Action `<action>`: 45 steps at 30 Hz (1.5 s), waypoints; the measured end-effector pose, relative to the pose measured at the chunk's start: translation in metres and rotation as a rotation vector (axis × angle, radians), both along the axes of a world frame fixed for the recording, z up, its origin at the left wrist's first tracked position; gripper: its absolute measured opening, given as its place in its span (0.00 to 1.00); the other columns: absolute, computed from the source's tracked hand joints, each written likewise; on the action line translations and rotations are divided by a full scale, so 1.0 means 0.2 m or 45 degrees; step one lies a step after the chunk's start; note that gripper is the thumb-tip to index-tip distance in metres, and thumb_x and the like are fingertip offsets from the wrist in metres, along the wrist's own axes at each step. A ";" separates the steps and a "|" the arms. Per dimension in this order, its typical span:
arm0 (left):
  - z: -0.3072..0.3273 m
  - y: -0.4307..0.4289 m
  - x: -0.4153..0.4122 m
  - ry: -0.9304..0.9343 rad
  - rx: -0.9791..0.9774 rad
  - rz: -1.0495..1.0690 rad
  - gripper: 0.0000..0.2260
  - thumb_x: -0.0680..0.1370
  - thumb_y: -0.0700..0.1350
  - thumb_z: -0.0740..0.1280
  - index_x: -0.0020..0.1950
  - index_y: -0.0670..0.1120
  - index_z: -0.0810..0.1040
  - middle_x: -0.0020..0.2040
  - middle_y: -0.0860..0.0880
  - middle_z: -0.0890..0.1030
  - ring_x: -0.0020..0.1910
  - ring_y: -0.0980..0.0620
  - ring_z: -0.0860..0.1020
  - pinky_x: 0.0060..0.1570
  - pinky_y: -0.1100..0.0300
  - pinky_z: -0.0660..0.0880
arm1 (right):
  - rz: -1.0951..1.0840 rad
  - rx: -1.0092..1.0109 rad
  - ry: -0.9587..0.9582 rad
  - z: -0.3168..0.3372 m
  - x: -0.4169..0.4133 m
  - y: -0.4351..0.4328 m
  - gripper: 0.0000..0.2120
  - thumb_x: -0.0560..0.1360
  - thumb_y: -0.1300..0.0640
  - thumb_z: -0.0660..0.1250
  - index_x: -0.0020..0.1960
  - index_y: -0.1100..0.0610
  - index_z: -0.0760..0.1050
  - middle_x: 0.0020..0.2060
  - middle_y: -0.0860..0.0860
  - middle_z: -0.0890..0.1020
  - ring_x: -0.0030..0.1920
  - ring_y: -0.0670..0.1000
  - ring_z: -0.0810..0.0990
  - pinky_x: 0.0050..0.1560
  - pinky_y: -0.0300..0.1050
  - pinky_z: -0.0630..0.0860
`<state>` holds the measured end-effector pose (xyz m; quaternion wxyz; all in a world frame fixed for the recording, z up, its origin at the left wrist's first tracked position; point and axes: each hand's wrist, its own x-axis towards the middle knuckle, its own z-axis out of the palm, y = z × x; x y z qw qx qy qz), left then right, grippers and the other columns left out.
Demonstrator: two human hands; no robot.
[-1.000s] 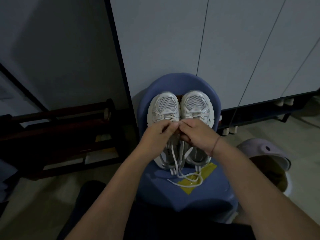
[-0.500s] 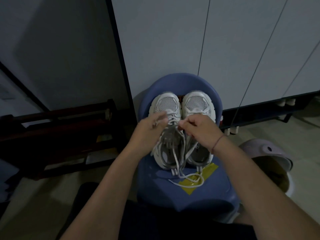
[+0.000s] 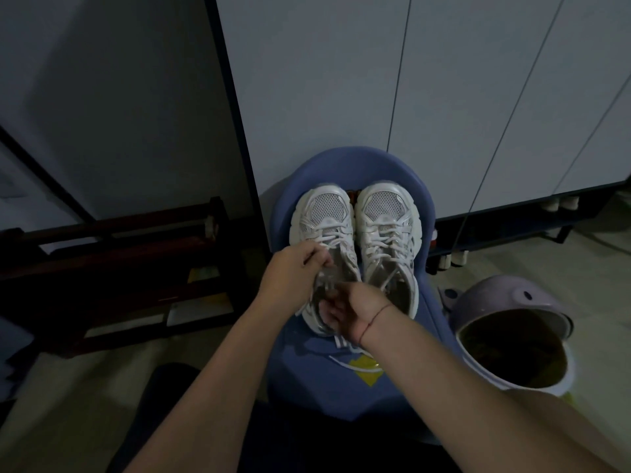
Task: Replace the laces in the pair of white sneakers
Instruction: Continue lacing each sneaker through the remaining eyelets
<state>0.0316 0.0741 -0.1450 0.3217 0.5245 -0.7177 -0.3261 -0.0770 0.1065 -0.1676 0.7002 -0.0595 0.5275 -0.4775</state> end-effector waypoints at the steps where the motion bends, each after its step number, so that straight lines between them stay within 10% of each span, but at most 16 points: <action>1: -0.01 0.00 0.00 -0.011 -0.014 0.017 0.10 0.82 0.44 0.63 0.44 0.46 0.81 0.43 0.51 0.84 0.46 0.52 0.81 0.52 0.48 0.77 | -0.011 0.034 -0.029 -0.02 0.01 -0.01 0.10 0.80 0.61 0.55 0.51 0.62 0.74 0.41 0.55 0.78 0.39 0.52 0.76 0.38 0.43 0.75; 11: -0.01 0.00 0.01 -0.026 -0.104 0.154 0.08 0.80 0.48 0.65 0.47 0.51 0.84 0.40 0.56 0.84 0.44 0.56 0.81 0.51 0.48 0.78 | -0.320 -0.080 -0.456 -0.01 0.04 -0.03 0.11 0.79 0.64 0.58 0.40 0.64 0.72 0.33 0.57 0.78 0.41 0.54 0.76 0.57 0.45 0.69; 18: 0.00 -0.01 -0.01 -0.139 -0.157 0.239 0.09 0.81 0.49 0.64 0.57 0.53 0.83 0.40 0.58 0.84 0.44 0.58 0.80 0.50 0.54 0.78 | -0.311 -0.160 -0.377 0.03 0.00 -0.03 0.13 0.80 0.56 0.60 0.42 0.63 0.75 0.31 0.57 0.82 0.30 0.54 0.82 0.29 0.42 0.79; 25: 0.00 -0.03 -0.01 -0.131 -0.145 0.282 0.08 0.80 0.51 0.66 0.54 0.54 0.84 0.35 0.58 0.81 0.41 0.58 0.79 0.45 0.59 0.76 | -0.230 -0.374 -0.303 0.06 -0.04 0.01 0.14 0.80 0.63 0.57 0.63 0.67 0.71 0.52 0.62 0.79 0.48 0.58 0.78 0.46 0.50 0.75; 32: -0.01 -0.05 0.02 -0.010 -0.072 0.233 0.06 0.78 0.47 0.70 0.52 0.51 0.86 0.38 0.56 0.83 0.42 0.57 0.82 0.50 0.55 0.79 | -0.267 -0.328 -0.289 0.08 -0.06 0.02 0.07 0.79 0.64 0.59 0.49 0.66 0.75 0.30 0.57 0.83 0.42 0.55 0.78 0.29 0.42 0.80; 45: 0.00 -0.06 -0.03 -0.117 -0.178 0.220 0.07 0.78 0.48 0.70 0.52 0.50 0.86 0.48 0.52 0.85 0.48 0.53 0.81 0.51 0.53 0.77 | -0.228 -0.351 -0.284 0.12 -0.04 0.06 0.10 0.80 0.64 0.58 0.44 0.64 0.76 0.28 0.55 0.82 0.36 0.52 0.79 0.28 0.39 0.79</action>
